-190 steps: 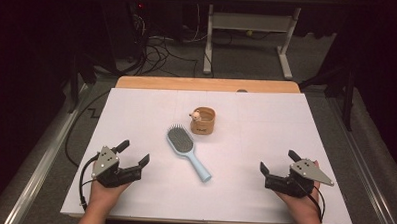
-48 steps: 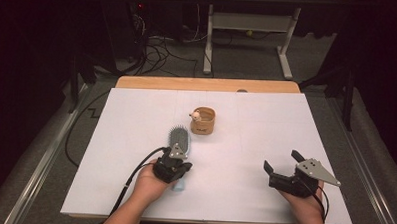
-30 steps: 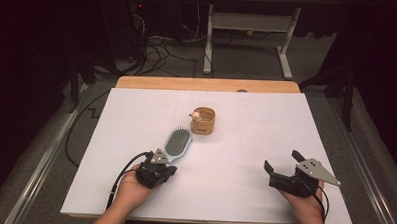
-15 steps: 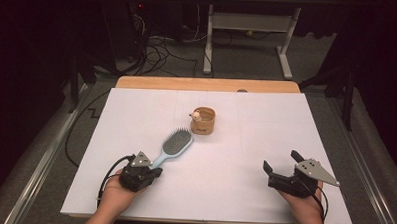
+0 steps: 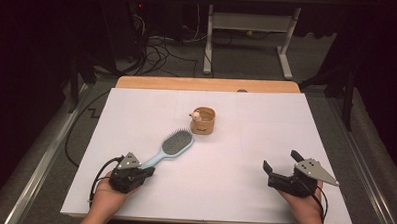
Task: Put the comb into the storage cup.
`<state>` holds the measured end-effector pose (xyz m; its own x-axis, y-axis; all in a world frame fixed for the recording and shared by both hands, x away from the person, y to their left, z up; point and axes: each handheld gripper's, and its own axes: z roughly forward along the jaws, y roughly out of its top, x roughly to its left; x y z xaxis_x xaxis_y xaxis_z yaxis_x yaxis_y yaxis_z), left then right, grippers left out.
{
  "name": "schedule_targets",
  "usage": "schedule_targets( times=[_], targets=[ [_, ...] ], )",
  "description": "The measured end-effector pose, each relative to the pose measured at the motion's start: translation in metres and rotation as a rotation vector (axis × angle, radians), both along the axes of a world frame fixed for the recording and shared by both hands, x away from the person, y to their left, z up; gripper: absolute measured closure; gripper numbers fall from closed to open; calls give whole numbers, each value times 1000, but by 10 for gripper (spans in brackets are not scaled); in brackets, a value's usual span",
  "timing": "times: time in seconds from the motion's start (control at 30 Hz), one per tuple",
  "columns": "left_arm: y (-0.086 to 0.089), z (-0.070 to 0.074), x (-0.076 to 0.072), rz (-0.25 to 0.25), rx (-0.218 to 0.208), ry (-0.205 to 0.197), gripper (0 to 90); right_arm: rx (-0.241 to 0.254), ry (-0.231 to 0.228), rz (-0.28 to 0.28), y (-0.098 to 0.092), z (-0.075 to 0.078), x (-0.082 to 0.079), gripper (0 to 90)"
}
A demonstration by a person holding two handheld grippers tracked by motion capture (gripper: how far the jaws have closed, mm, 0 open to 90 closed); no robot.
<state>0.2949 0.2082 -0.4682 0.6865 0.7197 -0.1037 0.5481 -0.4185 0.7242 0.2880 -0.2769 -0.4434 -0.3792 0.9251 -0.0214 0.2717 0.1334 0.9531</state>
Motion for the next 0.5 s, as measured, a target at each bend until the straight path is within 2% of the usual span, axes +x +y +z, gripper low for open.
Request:
schedule_targets(
  times=[0.1, 0.23, 0.33, 0.43, 0.5],
  targets=[
    [3, 3, -1, 1, -44, -23, 900, 0, -1, 1, 0, 0, 0, 26],
    [10, 5, -3, 12, -109, -84, 900, 0, -2, 1, 0, 0, 0, 26],
    [18, 7, -3, 46, -154, -122, 893, 3, -2, 0, 0, 0, 0, 26],
    [27, 7, -4, 90, -227, -159, 849, 4, 0, 0, 0, 0, 0, 26],
    [32, 7, -4, 105, -271, -166, 827, 4, 0, 0, 0, 0, 0, 26]
  ],
)
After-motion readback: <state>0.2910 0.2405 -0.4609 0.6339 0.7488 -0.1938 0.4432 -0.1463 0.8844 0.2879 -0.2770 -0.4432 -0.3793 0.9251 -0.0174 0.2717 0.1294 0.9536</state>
